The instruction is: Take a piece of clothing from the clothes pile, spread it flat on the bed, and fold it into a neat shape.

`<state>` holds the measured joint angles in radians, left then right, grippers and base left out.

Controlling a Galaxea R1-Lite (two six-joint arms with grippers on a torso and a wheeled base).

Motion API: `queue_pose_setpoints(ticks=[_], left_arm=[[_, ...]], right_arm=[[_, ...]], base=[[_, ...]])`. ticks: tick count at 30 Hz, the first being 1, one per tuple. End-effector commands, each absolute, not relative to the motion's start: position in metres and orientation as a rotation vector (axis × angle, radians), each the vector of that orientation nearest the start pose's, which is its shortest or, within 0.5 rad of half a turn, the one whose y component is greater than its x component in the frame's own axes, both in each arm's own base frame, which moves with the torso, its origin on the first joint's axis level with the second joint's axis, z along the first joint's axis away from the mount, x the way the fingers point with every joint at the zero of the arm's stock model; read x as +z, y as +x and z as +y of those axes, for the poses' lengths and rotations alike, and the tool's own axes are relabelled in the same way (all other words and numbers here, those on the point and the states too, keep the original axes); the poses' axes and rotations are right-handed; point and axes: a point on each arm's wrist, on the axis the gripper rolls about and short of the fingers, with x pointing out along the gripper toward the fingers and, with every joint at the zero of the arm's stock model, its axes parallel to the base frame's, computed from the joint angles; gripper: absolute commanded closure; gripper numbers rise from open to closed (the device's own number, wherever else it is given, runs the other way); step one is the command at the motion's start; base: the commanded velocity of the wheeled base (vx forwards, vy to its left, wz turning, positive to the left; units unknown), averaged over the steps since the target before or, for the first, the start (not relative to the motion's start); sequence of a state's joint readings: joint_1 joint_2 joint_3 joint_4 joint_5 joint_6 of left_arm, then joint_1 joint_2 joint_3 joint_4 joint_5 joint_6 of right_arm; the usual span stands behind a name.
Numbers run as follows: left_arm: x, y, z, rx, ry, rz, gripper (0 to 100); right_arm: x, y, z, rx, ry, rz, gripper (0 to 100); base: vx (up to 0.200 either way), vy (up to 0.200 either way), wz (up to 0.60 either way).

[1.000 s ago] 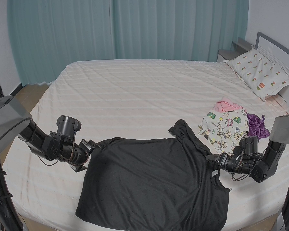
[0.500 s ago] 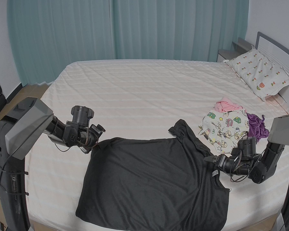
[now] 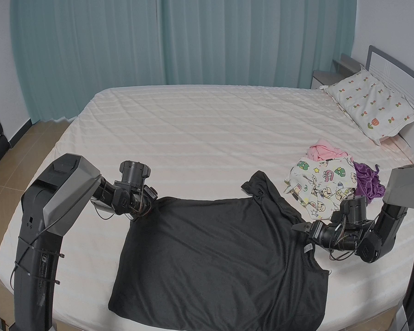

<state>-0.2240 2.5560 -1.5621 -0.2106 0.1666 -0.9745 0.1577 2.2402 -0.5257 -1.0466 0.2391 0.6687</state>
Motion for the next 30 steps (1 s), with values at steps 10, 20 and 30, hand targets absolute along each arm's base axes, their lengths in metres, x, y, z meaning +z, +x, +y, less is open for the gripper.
queue_pose_setpoints(ticks=[10, 20, 30], left_arm=[[-0.011, 0.483, -0.077, 0.417, -0.771, 0.640, 100], [0.000, 0.494, -0.046, 0.458, -0.803, 0.576, 100], [0.003, 0.498, -0.024, 0.500, -0.810, 0.580, 100]], right_arm=[[-0.012, 0.311, 0.055, 0.142, 0.663, 0.775, 0], [-0.011, 0.313, 0.055, 0.144, 0.663, 0.769, 0], [-0.008, 0.338, 0.070, 0.145, 0.633, 0.655, 0]], base=[[0.000, 0.000, 0.00], [0.000, 0.000, 0.00], [0.000, 0.000, 0.00]])
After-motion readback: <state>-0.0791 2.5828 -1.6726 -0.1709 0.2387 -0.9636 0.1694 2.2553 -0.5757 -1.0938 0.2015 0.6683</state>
